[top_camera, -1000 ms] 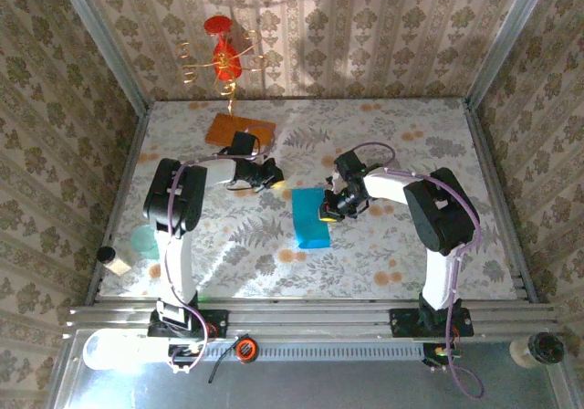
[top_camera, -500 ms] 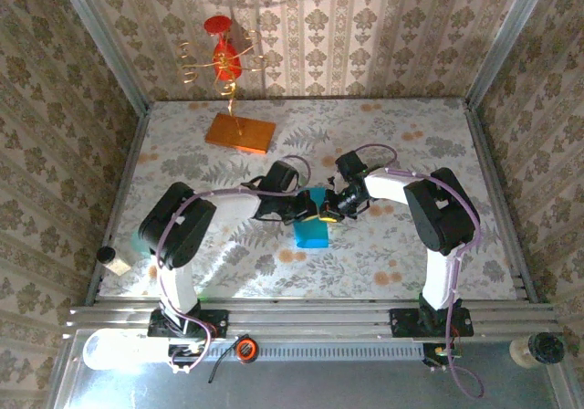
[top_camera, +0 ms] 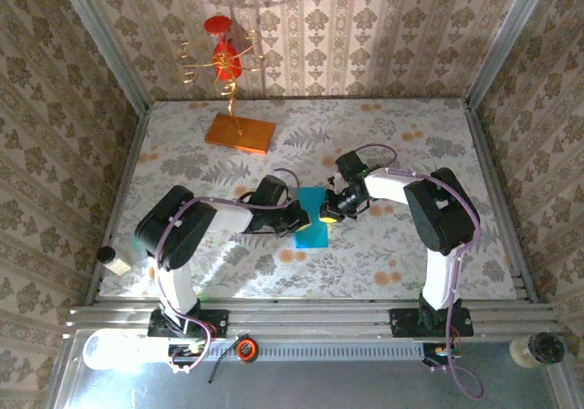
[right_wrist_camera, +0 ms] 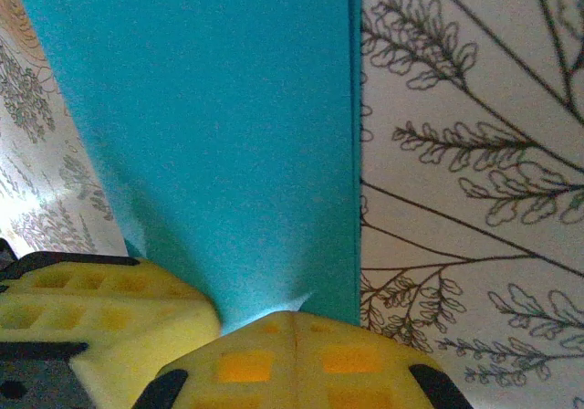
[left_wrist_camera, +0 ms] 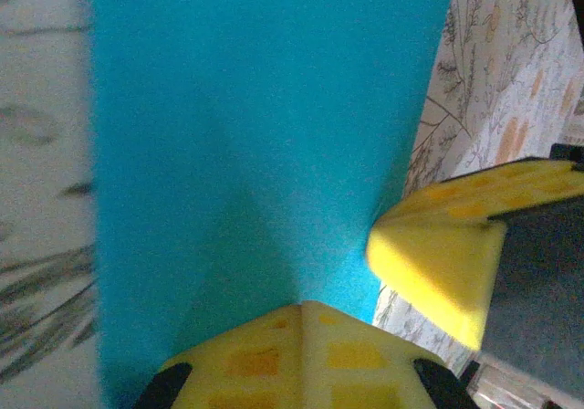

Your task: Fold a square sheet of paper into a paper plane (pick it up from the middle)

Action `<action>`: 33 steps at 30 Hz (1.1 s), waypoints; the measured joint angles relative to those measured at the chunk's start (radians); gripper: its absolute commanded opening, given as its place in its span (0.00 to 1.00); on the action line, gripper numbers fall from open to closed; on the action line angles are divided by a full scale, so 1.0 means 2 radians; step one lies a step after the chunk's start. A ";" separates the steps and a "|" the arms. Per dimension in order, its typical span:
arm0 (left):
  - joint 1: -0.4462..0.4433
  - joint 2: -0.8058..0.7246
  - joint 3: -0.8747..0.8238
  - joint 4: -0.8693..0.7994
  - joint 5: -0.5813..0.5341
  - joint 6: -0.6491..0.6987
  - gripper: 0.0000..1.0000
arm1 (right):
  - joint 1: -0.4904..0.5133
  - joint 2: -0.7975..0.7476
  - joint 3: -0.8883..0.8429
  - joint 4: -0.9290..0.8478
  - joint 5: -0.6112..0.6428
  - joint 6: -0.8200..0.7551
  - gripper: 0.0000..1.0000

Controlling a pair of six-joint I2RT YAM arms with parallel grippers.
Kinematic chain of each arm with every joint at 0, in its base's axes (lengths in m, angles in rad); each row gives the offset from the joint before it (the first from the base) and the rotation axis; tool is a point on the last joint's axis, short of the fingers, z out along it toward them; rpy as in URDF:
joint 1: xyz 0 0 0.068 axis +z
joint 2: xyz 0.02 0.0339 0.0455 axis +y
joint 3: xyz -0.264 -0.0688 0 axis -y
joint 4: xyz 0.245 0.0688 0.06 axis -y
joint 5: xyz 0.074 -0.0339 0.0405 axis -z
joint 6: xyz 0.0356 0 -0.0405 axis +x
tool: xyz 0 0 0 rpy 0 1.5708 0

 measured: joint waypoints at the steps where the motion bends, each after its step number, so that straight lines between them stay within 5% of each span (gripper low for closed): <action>1: 0.005 -0.010 -0.014 0.004 0.001 -0.001 0.00 | 0.000 0.000 0.000 0.000 0.000 0.000 0.00; 11: 0.023 -0.091 -0.065 -0.047 -0.011 -0.004 0.00 | 0.000 0.000 0.000 0.000 0.000 0.000 0.00; 20: -0.021 -0.045 0.004 -0.025 -0.005 -0.013 0.00 | 0.000 0.000 0.000 0.000 0.000 0.000 0.00; 33: -0.008 -0.061 -0.062 -0.018 -0.002 -0.024 0.00 | 0.000 0.002 0.003 -0.003 0.000 -0.002 0.00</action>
